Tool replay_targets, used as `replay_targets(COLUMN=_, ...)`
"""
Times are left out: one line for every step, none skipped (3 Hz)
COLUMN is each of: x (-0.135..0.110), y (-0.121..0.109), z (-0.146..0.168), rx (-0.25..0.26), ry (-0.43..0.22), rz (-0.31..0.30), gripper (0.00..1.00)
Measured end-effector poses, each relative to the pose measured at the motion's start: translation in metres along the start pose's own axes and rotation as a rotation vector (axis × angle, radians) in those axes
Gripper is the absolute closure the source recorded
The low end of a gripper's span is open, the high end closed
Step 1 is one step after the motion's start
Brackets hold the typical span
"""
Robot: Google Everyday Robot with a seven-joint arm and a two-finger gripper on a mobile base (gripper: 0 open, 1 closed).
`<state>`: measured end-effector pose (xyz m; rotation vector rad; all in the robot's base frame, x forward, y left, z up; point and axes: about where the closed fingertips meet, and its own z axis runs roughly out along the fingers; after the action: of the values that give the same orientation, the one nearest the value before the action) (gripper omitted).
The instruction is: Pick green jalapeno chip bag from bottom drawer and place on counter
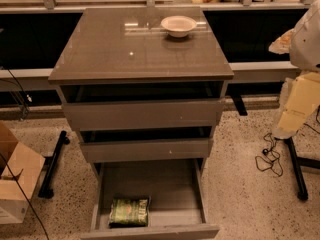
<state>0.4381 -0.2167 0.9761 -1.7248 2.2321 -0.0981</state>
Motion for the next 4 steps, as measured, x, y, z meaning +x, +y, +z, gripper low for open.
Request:
replay_targets(x=0.000, y=0.000, z=0.002, rx=0.003, ry=-0.006, rz=0.001, gripper=0.00)
replay_targets(x=-0.001, y=0.001, z=0.012, rx=0.014, ry=-0.035, rz=0.007, gripper=0.00)
replay_targets(x=-0.013, y=0.010, z=0.037, rx=0.018, ry=-0.082, rz=-0.029, gripper=0.00)
replay_targets(x=-0.018, y=0.012, z=0.078, rx=0.012, ry=-0.148, rz=-0.020, gripper=0.00)
